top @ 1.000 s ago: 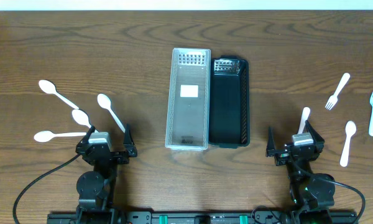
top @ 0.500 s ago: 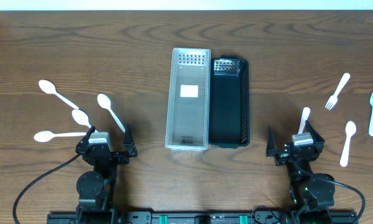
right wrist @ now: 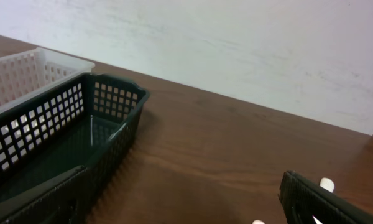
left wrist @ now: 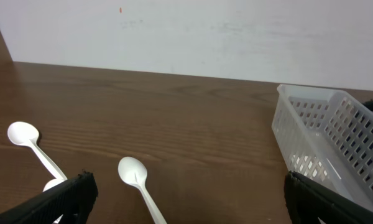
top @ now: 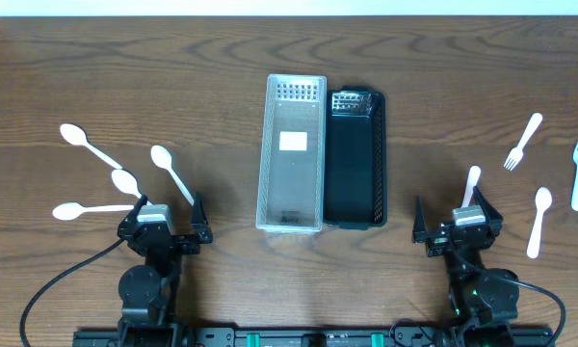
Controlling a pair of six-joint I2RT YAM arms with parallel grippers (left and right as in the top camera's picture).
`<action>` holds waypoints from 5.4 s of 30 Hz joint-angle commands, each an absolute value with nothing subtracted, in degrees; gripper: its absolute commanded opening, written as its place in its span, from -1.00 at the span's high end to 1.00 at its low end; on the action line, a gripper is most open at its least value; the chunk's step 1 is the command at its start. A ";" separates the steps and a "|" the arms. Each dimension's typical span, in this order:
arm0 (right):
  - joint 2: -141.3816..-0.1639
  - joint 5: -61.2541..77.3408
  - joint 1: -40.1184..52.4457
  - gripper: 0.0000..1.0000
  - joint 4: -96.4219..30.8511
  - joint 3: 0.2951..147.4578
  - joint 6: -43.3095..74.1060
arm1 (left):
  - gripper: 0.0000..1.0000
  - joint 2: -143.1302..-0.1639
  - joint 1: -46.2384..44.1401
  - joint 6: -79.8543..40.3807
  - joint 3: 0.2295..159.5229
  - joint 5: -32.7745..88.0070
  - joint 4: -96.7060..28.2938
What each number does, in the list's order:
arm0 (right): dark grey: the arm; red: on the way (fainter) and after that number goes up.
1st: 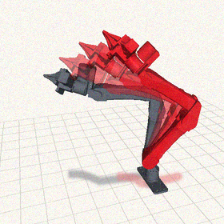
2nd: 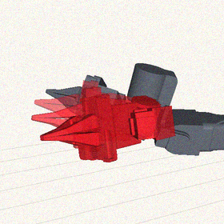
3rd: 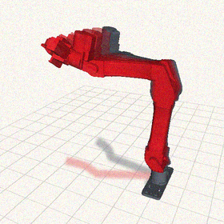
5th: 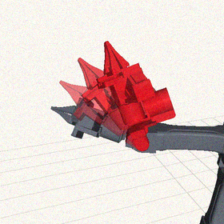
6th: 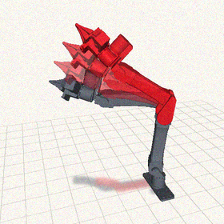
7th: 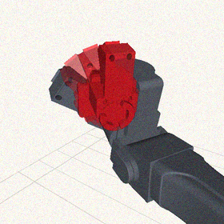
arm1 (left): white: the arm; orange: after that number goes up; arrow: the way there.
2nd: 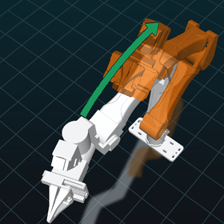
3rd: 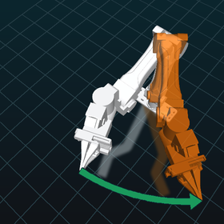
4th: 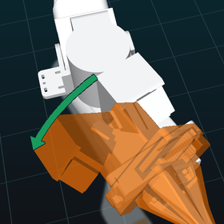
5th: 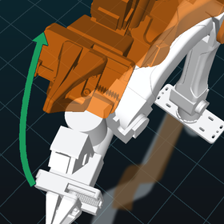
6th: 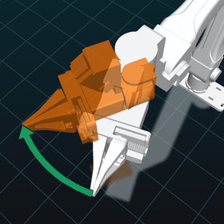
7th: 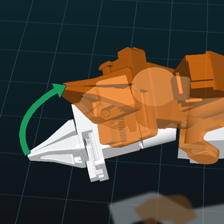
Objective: Pack container
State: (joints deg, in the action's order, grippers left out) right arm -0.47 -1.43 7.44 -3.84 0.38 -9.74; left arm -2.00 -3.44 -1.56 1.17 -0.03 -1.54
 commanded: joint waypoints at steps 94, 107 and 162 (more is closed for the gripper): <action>-100.09 -4.23 -10.22 -0.98 -62.98 73.49 18.15 | -0.96 -61.67 -3.57 -15.49 72.12 -0.69 -54.63; -100.42 -1.80 -10.61 -0.98 -49.12 61.06 16.05 | -0.96 -61.69 -3.57 -15.49 72.12 -0.69 -54.63; -100.42 -1.06 -14.70 0.68 -41.56 53.45 15.18 | -0.96 -61.67 -3.57 -15.49 72.12 -0.67 -55.29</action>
State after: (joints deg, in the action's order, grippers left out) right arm -100.09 -1.19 -14.17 -41.36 54.19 15.22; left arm -61.52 -3.44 -16.45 70.98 -0.40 -55.13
